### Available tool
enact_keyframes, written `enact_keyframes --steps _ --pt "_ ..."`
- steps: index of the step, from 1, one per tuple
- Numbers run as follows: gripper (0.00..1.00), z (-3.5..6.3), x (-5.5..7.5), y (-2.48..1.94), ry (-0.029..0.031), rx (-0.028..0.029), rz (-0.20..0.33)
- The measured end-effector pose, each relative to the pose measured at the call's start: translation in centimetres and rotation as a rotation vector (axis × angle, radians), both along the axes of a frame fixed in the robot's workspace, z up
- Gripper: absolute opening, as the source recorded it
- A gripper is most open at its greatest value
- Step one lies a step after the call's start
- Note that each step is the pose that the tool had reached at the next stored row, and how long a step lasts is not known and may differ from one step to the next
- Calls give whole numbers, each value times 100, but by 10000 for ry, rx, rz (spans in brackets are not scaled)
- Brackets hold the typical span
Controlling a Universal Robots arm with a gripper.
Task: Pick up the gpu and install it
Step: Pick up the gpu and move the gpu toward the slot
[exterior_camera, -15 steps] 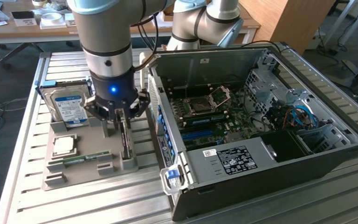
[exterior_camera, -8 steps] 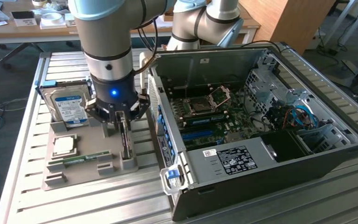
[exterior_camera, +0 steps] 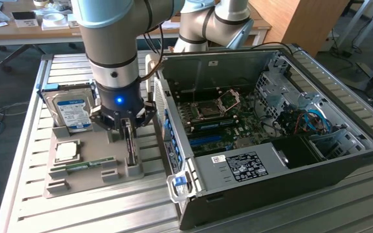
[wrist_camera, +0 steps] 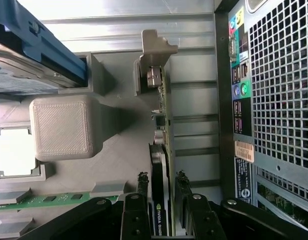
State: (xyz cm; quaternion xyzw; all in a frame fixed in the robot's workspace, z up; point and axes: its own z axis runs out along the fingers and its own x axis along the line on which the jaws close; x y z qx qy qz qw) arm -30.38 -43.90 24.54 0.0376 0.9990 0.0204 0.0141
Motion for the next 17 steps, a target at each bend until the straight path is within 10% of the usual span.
enact_keyframes --steps 17 --pt "36 -155 0 0 1 -1 -1"
